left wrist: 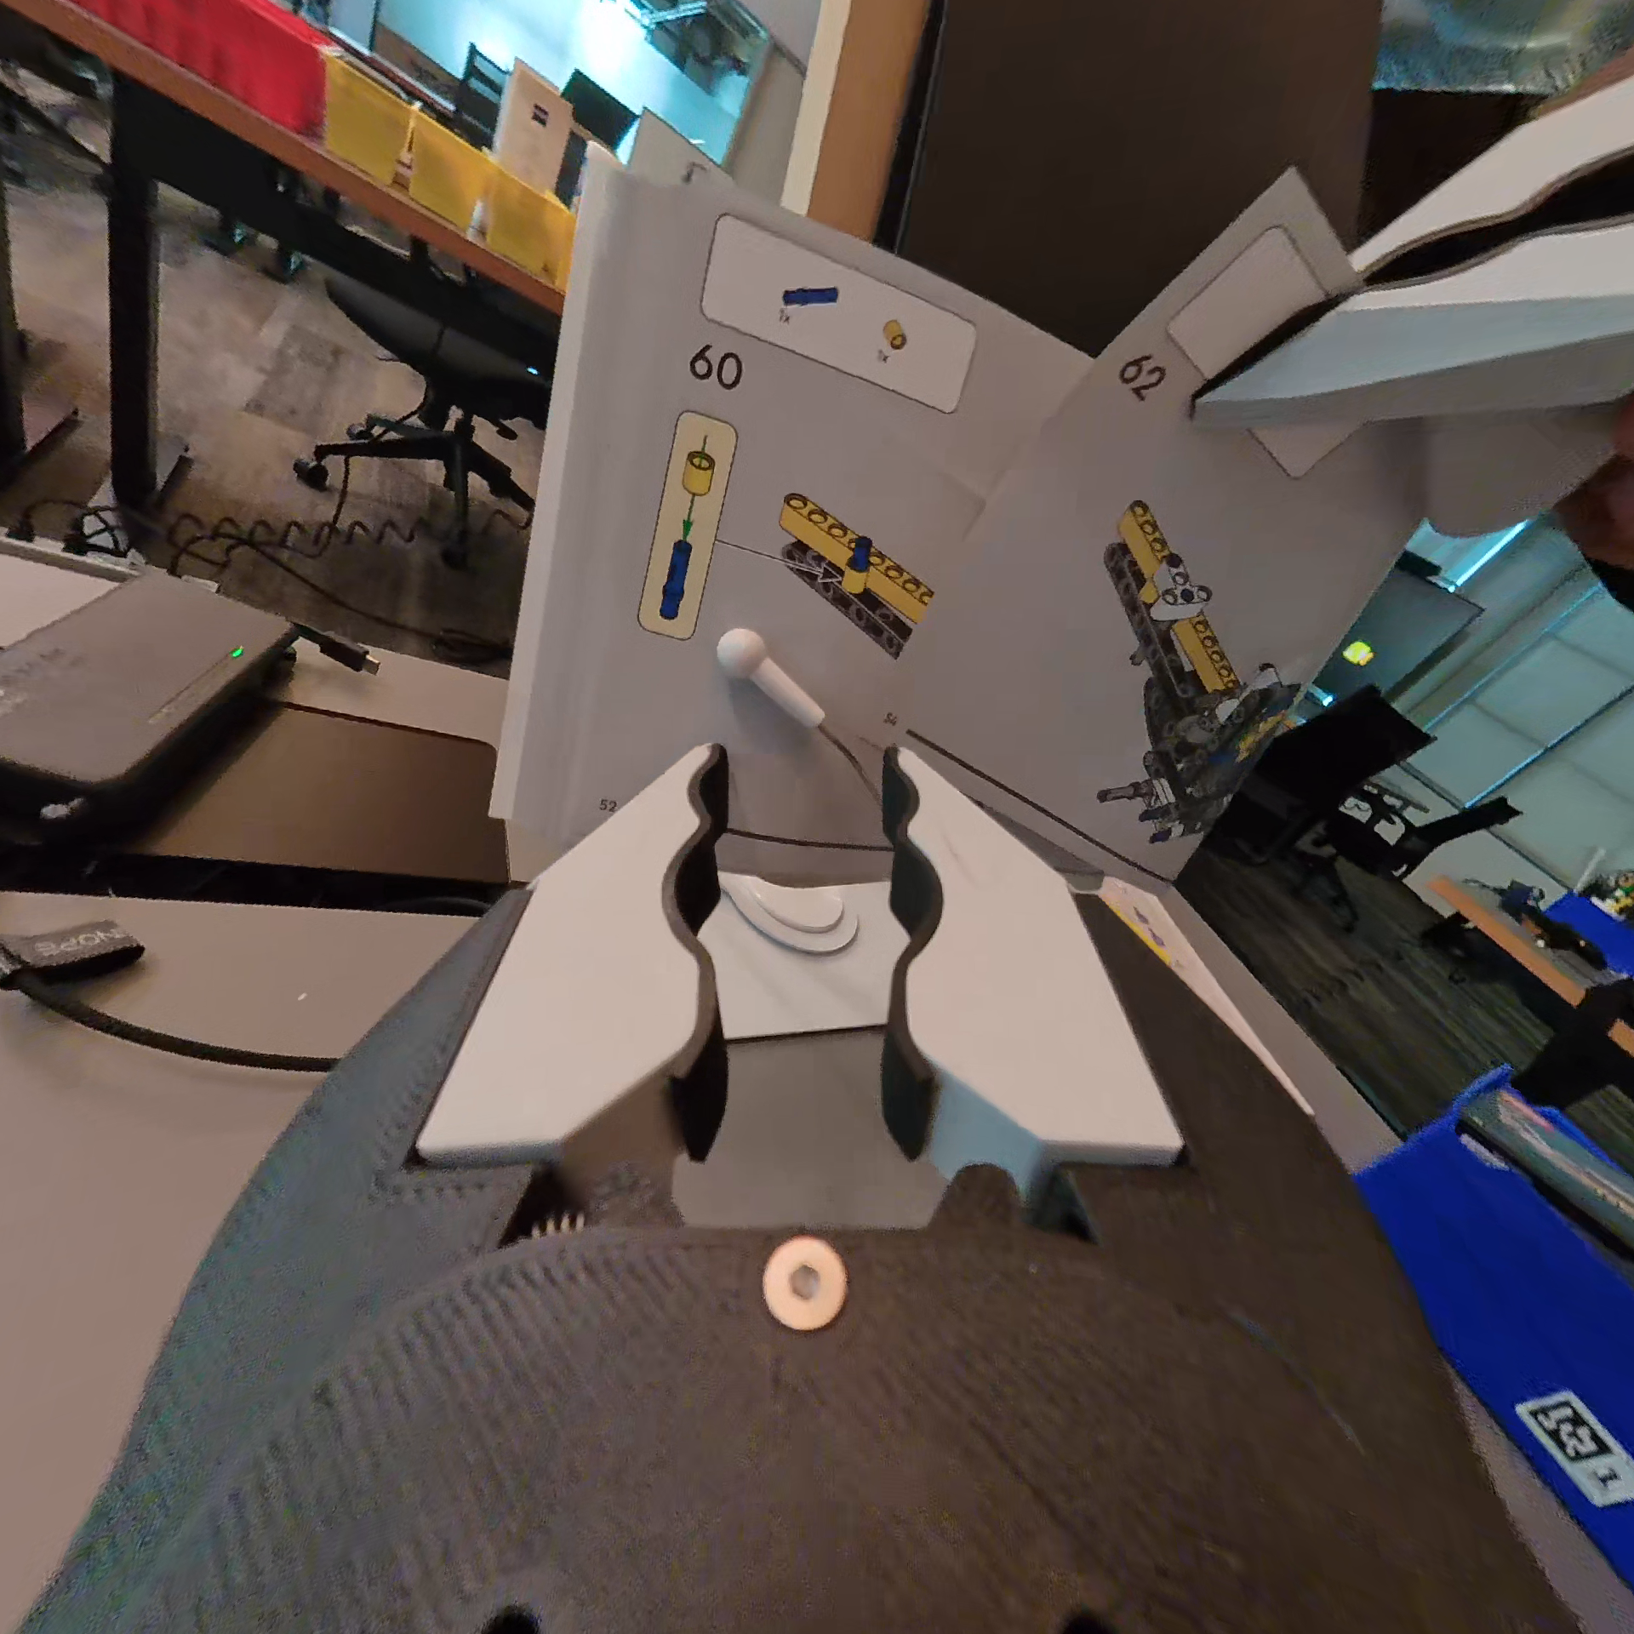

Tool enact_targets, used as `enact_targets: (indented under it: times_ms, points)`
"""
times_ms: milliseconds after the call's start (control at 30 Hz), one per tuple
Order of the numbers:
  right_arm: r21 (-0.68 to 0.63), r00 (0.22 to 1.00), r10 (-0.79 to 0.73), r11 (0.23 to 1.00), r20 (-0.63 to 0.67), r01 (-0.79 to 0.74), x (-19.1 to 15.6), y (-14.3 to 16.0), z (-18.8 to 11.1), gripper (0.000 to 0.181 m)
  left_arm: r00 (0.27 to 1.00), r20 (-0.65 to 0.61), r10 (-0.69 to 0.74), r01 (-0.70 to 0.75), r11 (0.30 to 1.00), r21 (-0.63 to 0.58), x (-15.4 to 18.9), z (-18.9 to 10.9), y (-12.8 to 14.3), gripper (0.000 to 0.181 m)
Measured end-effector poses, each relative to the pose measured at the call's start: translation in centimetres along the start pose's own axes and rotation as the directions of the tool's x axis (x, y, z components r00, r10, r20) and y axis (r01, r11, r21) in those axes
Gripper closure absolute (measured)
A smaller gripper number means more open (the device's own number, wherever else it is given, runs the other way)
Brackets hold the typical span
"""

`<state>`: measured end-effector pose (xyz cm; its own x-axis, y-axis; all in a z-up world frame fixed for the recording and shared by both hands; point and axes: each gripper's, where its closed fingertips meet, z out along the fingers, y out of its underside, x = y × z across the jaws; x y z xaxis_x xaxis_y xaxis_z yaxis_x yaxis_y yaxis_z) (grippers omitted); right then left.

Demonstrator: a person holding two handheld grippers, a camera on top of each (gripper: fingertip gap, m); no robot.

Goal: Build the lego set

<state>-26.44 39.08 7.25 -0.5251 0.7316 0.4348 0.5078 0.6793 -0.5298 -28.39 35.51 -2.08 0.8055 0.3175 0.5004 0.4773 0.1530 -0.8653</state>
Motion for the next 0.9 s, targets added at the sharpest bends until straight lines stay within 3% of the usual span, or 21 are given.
enact_targets:
  times_ms: [200, 267, 300, 633, 900]
  points:
    - [0.148, 0.992, 0.041, 0.989, -0.118, -0.023, 0.4, -0.6, -0.2, 0.181, 0.999, 0.034, -0.023, 0.023, 1.0, 0.019, -0.5, 0.2, -0.3, 0.155]
    - [0.166, 0.988, 0.051, 0.986, -0.143, -0.027, 0.5, -0.5, -0.1, 0.181, 0.998, -0.041, -0.047, 0.047, 0.999, 0.016, 0.5, 0.2, -0.2, 0.176]
    - [0.176, 0.989, 0.054, 0.984, -0.139, -0.029, 0.3, -0.5, 0.0, 0.181, 0.995, -0.059, -0.078, 0.079, 0.997, 0.011, 0.8, 0.2, -0.2, 0.178]
    - [0.17, 0.991, 0.048, 0.985, -0.124, -0.026, -0.6, -0.6, 1.4, 0.181, 0.992, -0.086, -0.094, 0.096, 0.995, 0.019, 1.1, 0.5, 0.2, 0.18]
    - [0.151, 0.995, 0.034, 0.988, -0.095, -0.019, -0.7, -0.8, 2.5, 0.181, 1.0, 0.028, 0.0, -0.005, 0.986, 0.164, 1.3, 0.1, 0.0, 0.181]
